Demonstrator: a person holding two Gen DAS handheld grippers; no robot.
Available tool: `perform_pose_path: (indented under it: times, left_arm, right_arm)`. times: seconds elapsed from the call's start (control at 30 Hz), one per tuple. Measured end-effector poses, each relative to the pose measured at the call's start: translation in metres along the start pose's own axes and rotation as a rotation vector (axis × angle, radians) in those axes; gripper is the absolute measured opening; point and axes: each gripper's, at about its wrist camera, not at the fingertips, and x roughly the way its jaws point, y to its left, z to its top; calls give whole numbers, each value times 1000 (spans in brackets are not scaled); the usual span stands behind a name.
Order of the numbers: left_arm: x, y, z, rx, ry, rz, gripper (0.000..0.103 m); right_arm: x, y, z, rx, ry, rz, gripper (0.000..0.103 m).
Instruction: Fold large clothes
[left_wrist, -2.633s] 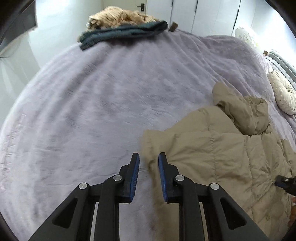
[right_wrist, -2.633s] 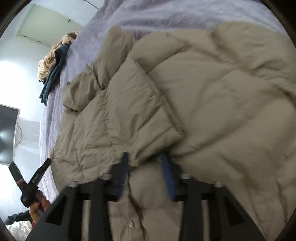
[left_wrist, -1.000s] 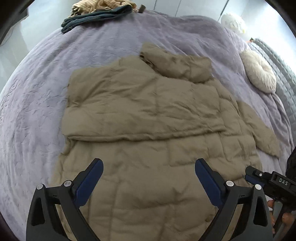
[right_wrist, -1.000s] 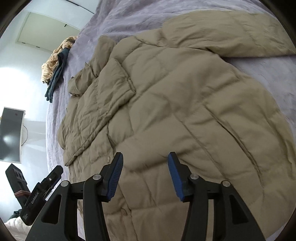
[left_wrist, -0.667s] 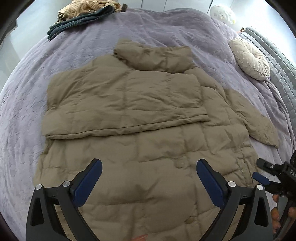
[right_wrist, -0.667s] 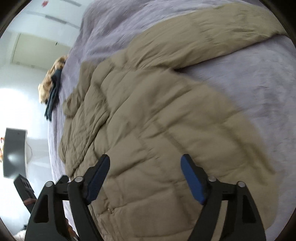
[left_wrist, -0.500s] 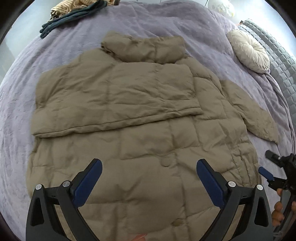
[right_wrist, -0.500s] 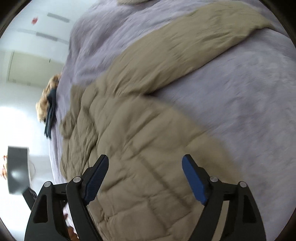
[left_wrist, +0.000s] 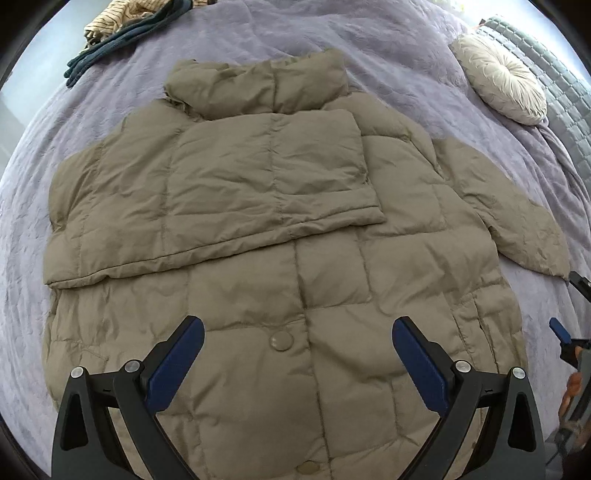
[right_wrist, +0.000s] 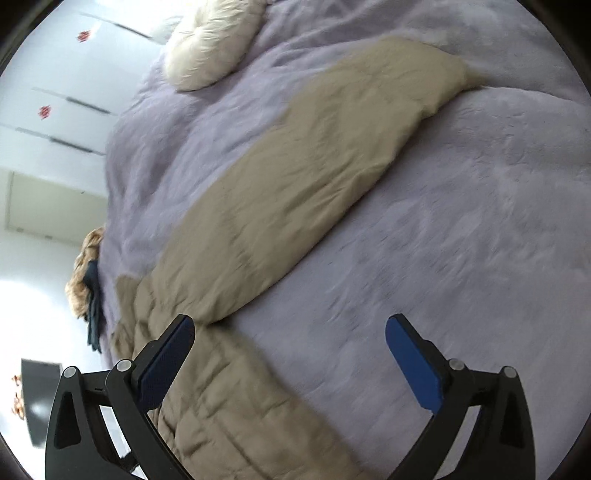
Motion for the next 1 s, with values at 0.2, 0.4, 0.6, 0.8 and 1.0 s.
perform_pose_path:
  times: [0.2, 0.4, 0.6, 0.8, 1.0]
  left_arm:
    - [0, -16, 5, 34, -16, 17, 102]
    - [-2, -26, 14, 52, -30, 40, 102]
    - [0, -30, 21, 54, -34, 43, 102]
    - [-1, -25, 25, 42, -40, 40, 102]
    - [-15, -6, 38, 25, -98, 65, 102]
  right_arm:
    - [8, -42, 48, 181, -61, 104, 103]
    - [26, -70, 91, 401, -90, 279, 102]
    - [52, -75, 116, 517, -52, 329, 48]
    - [57, -59, 119, 508, -30, 454, 8]
    - [37, 10, 125, 305, -13, 569, 8]
